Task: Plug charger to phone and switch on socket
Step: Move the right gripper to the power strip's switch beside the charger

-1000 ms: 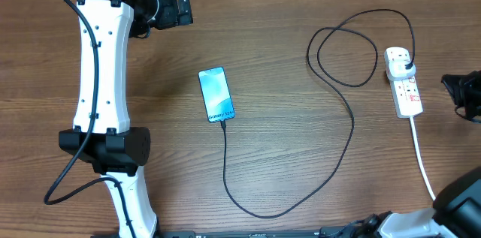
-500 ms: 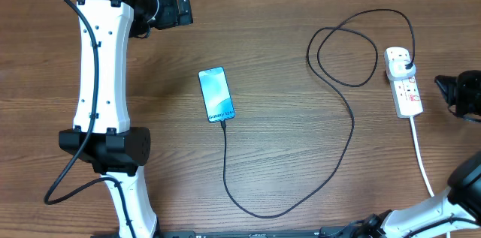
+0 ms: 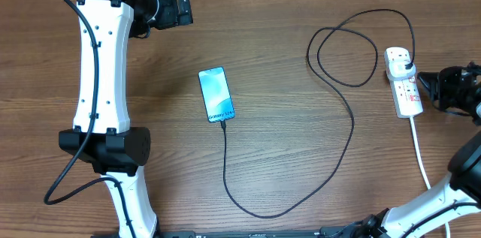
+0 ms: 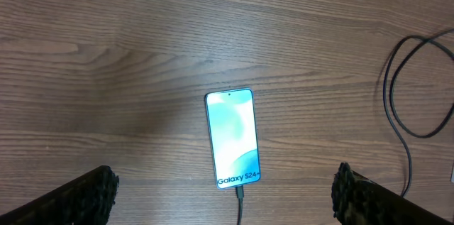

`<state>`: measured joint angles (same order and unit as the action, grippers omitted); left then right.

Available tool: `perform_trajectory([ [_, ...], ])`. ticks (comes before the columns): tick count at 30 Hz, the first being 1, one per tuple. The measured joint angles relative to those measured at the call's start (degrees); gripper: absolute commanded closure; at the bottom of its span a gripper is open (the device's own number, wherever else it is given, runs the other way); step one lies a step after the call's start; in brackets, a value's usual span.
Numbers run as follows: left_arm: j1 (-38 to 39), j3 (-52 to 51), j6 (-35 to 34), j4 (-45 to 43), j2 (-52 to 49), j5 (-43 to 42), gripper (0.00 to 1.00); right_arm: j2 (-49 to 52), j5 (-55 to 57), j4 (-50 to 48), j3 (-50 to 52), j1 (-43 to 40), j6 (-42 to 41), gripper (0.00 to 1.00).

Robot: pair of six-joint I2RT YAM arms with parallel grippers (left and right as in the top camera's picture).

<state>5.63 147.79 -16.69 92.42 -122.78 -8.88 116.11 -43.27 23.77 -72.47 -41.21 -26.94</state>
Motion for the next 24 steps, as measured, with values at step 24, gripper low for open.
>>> perform_trajectory([
  [24,0.0,0.0,0.0,0.0,0.0,0.0,0.0,3.63,-8.39,-17.46,8.41,-2.16,-5.73,0.96],
])
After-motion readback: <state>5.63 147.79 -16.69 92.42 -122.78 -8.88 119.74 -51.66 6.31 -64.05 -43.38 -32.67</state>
